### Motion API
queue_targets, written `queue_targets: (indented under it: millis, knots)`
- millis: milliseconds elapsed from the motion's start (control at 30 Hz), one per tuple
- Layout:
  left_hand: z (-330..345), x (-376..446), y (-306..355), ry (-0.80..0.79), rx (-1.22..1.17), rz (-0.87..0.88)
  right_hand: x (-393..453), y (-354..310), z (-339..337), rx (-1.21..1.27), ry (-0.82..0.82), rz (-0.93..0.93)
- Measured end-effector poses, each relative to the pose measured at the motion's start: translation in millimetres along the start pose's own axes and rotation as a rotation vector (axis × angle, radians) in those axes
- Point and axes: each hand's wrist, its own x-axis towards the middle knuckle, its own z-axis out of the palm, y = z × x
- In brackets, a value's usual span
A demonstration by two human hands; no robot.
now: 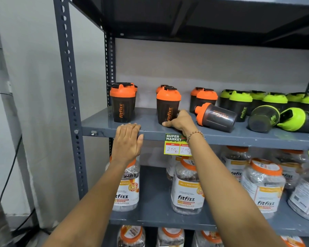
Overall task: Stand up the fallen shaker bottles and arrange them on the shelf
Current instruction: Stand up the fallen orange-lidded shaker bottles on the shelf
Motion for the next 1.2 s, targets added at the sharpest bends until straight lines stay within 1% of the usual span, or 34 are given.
queue_targets:
  millis: [267,367,433,567,600,700,767,833,900,967,1033,1100,1200]
  knots:
    - [-3,-1,1,-0.019,-0.013,-0.010,-3,1,4,-0.034,0.051,-0.053]
    - [-7,0,2,-0.030,-0.034,-0.016,-10,-1,-3,-0.087,0.013,-0.048]
    - [-8,-1,4,-0.055,-0.055,-0.038,-16,1,-10,-0.125,0.026,-0.073]
    - [-10,-2,22,-0.040,-0.183,-0.177,-26,11,-41,-0.119,0.183,-0.178]
    - [-12,0,30,-0.023,-0.230,-0.177,-26,14,-52,-0.103,0.234,-0.210]
    - [-15,6,66,-0.008,-0.319,-0.055,-26,24,-90,-0.107,0.369,-0.290]
    - [-13,13,92,-0.037,-0.334,-0.009,-24,32,-112,-0.188,0.421,-0.323]
    - [-7,18,118,-0.089,-0.312,0.037,-20,40,-127,-0.321,0.390,-0.352]
    - [0,21,143,-0.131,-0.281,0.063,-15,48,-136,-0.477,0.289,-0.351]
    - [5,24,165,-0.156,-0.248,0.068,-13,56,-141,-0.639,0.175,-0.305]
    - [8,28,183,-0.169,-0.217,0.046,-10,63,-145,-0.749,0.141,-0.290]
    - [12,30,191,-0.168,-0.193,0.010,-5,68,-149,-0.779,0.148,-0.303]
    - [16,31,191,-0.173,-0.149,-0.033,-1,71,-154,-0.746,0.135,-0.313]
